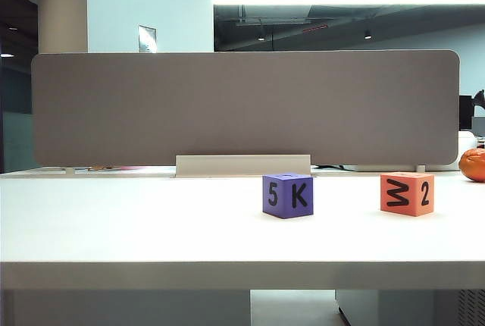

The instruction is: Stack one letter block on top of another letter block.

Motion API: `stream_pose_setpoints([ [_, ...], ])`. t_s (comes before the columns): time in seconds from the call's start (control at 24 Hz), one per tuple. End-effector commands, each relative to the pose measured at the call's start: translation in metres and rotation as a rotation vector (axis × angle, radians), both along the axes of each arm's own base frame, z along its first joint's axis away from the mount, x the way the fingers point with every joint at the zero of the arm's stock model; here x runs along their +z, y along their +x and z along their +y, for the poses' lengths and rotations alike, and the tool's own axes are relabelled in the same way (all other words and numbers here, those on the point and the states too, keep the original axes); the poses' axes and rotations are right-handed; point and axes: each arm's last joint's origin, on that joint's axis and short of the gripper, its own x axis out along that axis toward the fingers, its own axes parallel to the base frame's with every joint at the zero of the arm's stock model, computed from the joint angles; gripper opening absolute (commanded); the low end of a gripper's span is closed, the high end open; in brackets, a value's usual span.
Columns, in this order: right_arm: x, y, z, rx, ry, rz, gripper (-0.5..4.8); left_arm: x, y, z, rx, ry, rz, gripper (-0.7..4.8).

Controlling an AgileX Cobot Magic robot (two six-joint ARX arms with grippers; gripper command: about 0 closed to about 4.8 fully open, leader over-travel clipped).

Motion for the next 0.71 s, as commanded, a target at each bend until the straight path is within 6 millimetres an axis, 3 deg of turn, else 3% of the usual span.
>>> stream_pose_setpoints([
  [0.04,0.006,0.017,0.002,0.071,-0.04,0.022,0.02,0.003,-0.001,-0.003,-0.117,0.005,-0.017,-0.06],
  [0.21,0.006,0.047,0.003,0.084,-0.037,0.104,0.82,0.003,-0.002,-0.005,-0.197,0.007,-0.018,-0.06],
  [0.38,0.001,0.072,0.004,0.096,-0.059,0.17,1.27,0.003,-0.002,-0.007,-0.26,0.01,-0.02,-0.06],
  [0.42,-0.002,0.08,0.005,0.115,-0.089,0.193,1.62,0.003,-0.003,-0.008,-0.278,0.011,-0.024,-0.06],
  [0.5,-0.006,0.096,0.008,0.14,-0.125,0.226,3.44,0.006,-0.003,-0.008,-0.288,0.014,-0.046,-0.06],
  [0.54,-0.007,0.101,0.008,0.142,-0.126,0.234,3.99,0.006,-0.003,-0.008,-0.296,0.015,-0.053,-0.06],
  [0.63,-0.009,0.107,0.009,0.157,-0.119,0.248,4.66,0.007,-0.003,-0.008,-0.3,0.017,-0.065,-0.06],
  [0.71,-0.012,0.115,0.01,0.185,-0.105,0.262,4.79,0.008,-0.003,-0.008,-0.309,0.019,-0.074,-0.06],
])
